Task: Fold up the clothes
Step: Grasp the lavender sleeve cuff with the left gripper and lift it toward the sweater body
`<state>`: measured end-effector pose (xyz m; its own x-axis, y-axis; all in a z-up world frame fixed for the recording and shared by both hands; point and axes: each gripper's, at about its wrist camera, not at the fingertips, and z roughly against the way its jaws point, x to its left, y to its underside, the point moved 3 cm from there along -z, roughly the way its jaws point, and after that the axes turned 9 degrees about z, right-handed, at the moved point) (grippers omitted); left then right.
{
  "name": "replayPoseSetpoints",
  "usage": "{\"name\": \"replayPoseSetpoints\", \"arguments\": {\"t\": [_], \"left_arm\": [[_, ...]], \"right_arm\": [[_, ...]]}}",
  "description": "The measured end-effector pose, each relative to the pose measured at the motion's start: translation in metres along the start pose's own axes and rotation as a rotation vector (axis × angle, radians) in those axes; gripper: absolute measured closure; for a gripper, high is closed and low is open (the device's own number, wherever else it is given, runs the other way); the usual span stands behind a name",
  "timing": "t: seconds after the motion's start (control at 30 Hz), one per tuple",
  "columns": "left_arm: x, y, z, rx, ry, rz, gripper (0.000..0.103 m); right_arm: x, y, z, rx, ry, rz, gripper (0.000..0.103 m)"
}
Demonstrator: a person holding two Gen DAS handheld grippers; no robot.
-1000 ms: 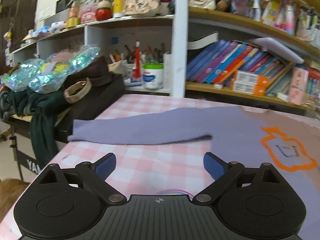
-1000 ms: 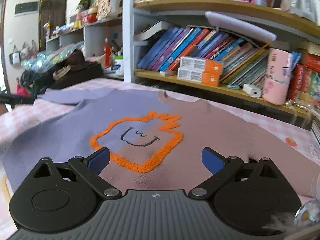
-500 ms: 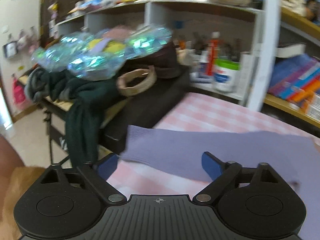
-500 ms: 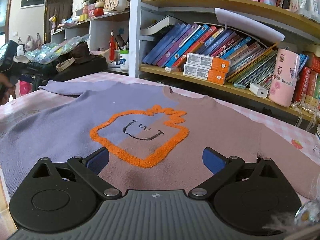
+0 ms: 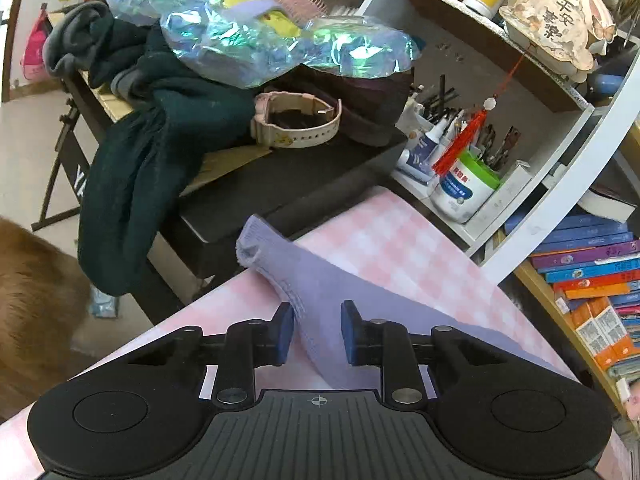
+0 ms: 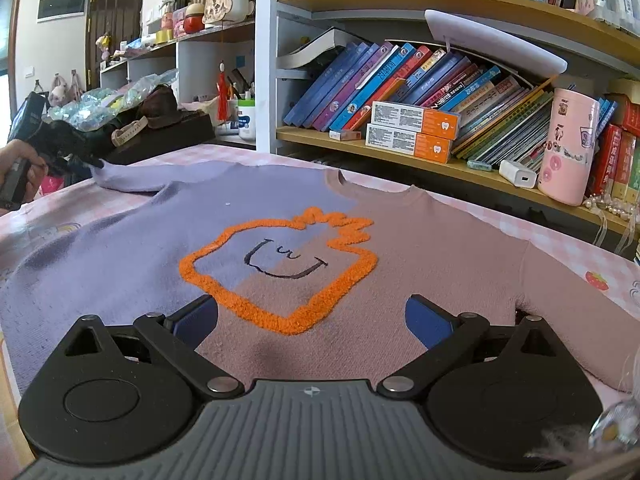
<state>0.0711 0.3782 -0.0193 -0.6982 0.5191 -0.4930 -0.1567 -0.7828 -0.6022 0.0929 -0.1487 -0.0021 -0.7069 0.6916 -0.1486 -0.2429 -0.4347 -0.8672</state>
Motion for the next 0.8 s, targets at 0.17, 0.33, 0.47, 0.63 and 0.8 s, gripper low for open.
{"name": "replayPoseSetpoints", "arguments": {"t": [0.17, 0.33, 0.47, 0.63, 0.8], "left_arm": [[0.006, -0.005, -0.004, 0.000, 0.019, 0.088, 0.068], [0.011, -0.009, -0.009, -0.001, 0.038, 0.174, 0.068], [0.012, -0.008, -0.009, -0.020, 0.045, 0.183, 0.071], [0.017, -0.010, -0.010, -0.029, 0.029, 0.210, 0.096], [-0.005, -0.013, 0.014, -0.065, 0.109, 0.154, 0.100]], "right_arm": [[0.000, 0.002, 0.001, 0.010, -0.003, -0.006, 0.002], [0.000, 0.002, 0.000, 0.012, -0.005, -0.007, 0.002], [-0.002, 0.002, 0.002, 0.016, 0.002, -0.012, 0.002], [-0.001, 0.011, 0.015, 0.041, 0.009, -0.030, 0.002], [0.002, 0.018, 0.028, 0.041, 0.048, -0.024, 0.002]]}}
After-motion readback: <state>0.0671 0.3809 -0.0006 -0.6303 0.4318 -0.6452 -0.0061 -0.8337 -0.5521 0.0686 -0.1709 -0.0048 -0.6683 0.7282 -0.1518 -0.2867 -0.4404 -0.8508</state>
